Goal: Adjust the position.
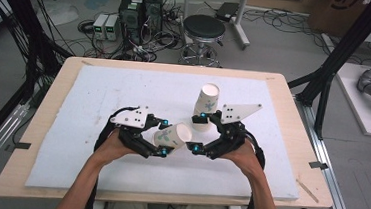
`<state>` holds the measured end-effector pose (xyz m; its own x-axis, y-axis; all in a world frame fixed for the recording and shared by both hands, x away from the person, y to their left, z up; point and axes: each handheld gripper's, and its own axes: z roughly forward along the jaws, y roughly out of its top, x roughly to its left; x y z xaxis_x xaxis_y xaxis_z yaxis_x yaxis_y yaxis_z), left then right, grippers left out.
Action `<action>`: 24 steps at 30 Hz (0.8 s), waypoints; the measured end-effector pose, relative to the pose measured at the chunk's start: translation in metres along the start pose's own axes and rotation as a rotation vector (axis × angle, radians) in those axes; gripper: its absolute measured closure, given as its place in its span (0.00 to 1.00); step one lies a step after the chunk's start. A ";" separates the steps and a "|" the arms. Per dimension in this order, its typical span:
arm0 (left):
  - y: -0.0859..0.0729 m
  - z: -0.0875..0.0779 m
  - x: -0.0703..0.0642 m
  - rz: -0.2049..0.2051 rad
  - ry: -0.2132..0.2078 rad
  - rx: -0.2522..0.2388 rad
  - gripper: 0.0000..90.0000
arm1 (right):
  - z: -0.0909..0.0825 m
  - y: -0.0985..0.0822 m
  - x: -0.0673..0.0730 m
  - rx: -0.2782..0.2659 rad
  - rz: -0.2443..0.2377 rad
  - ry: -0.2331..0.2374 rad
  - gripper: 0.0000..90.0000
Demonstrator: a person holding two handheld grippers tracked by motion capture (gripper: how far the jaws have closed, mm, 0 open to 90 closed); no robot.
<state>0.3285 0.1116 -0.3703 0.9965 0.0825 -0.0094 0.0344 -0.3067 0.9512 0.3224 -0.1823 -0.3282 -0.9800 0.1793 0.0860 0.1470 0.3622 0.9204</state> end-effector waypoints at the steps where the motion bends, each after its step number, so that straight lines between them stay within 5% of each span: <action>1: 0.000 -0.001 0.000 0.005 0.005 0.024 0.35 | 0.000 0.000 0.001 0.016 -0.005 -0.004 0.16; 18: 0.034 -0.013 0.007 0.054 -0.048 0.420 0.35 | 0.025 0.008 0.006 0.427 -0.093 -0.071 0.16; 24: 0.044 -0.010 0.009 0.071 -0.058 0.499 0.36 | 0.035 0.011 0.007 0.539 -0.109 -0.072 0.16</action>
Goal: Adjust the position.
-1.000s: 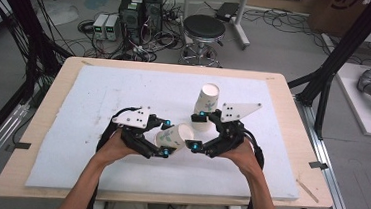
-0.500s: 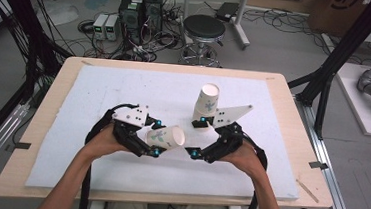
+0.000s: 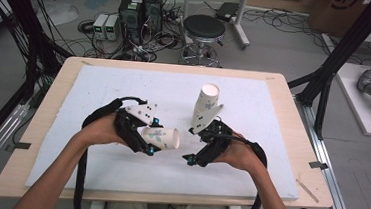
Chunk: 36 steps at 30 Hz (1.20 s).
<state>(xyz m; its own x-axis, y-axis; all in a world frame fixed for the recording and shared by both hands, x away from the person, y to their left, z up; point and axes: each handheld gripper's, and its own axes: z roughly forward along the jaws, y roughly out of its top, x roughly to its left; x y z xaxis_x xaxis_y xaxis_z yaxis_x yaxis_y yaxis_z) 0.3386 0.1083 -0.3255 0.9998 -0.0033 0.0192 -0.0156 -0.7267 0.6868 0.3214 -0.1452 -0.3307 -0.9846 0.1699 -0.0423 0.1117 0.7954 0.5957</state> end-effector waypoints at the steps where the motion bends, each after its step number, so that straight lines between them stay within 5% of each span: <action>1: 0.001 0.000 0.000 0.000 -0.001 0.010 0.36 | 0.001 0.001 0.000 0.011 -0.007 -0.002 0.16; 19: 0.009 0.017 0.000 0.011 -0.025 0.098 0.36 | 0.015 0.017 0.004 0.105 -0.040 0.023 0.16; 36: 0.013 0.025 0.000 0.019 -0.033 0.125 0.36 | 0.022 0.025 0.006 0.091 -0.059 0.029 0.18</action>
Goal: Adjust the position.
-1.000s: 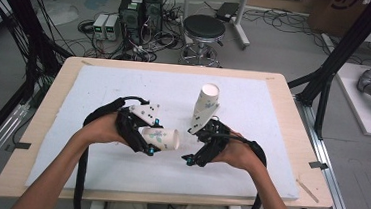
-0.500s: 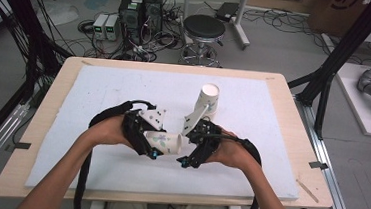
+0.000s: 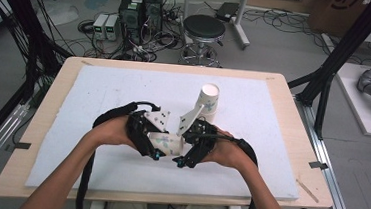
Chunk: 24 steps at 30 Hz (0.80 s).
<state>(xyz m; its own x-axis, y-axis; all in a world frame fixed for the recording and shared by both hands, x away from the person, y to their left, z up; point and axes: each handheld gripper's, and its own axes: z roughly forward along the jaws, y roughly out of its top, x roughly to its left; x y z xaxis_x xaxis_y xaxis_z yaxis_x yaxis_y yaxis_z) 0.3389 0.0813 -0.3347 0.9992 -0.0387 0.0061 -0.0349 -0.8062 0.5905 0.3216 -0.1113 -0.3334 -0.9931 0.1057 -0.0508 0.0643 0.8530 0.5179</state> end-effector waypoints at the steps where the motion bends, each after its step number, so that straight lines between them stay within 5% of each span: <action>1: 0.000 0.000 0.000 -0.006 0.000 -0.003 0.36 | 0.000 0.000 0.000 0.000 0.000 0.004 0.18; 6: 0.000 0.002 0.000 -0.008 -0.004 0.001 0.36 | 0.002 0.002 0.000 0.002 -0.007 -0.001 0.19; 11: 0.000 0.003 0.000 -0.009 -0.008 0.005 0.36 | 0.001 0.004 0.001 0.004 -0.029 -0.013 0.41; 18: -0.002 0.004 0.001 -0.009 -0.015 0.003 0.36 | 0.002 0.004 -0.001 0.009 -0.028 0.001 0.42; 22: -0.002 0.003 0.002 -0.019 -0.023 -0.028 0.22 | 0.001 0.003 -0.001 0.008 -0.026 -0.004 0.42; 24: -0.003 0.000 0.004 -0.040 -0.069 -0.085 0.13 | 0.000 0.002 -0.002 0.013 -0.020 -0.003 0.42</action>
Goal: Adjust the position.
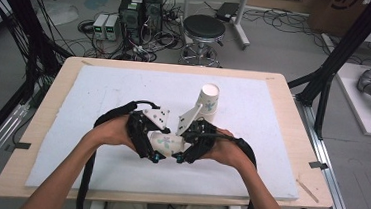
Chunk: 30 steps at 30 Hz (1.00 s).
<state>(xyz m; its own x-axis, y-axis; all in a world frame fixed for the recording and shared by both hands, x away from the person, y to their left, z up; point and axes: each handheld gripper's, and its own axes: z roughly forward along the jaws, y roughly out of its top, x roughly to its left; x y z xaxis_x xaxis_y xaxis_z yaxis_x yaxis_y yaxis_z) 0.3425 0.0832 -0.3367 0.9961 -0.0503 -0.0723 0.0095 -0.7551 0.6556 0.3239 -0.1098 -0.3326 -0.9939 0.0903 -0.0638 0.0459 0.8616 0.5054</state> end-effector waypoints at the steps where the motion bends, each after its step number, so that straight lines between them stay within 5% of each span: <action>1: 0.000 -0.001 0.000 0.003 -0.001 -0.003 0.13 | 0.000 -0.001 0.000 -0.001 0.001 -0.001 0.42; 12: -0.003 -0.010 0.001 -0.013 0.052 -0.045 0.13 | -0.004 -0.005 -0.001 -0.020 0.010 -0.007 0.42; 16: -0.013 -0.017 0.000 -0.047 0.055 -0.145 0.13 | -0.009 -0.013 -0.002 -0.049 0.018 -0.015 0.42; 19: -0.020 -0.018 0.000 -0.061 0.075 -0.158 0.13 | -0.011 -0.016 -0.002 -0.070 0.030 -0.016 0.42; 21: -0.030 -0.018 -0.002 -0.077 0.092 -0.221 0.13 | -0.014 -0.021 -0.002 -0.094 0.043 -0.016 0.42; 30: -0.053 -0.024 -0.009 -0.105 0.132 -0.330 0.13 | -0.015 -0.035 0.000 -0.190 0.073 -0.027 0.42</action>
<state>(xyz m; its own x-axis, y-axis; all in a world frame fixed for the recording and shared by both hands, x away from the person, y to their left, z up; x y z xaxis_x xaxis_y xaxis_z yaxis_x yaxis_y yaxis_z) 0.3351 0.1397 -0.3527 0.9908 0.1169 -0.0688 0.1184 -0.4992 0.8584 0.3206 -0.1475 -0.3375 -0.9854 0.1646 -0.0432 0.0950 0.7427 0.6628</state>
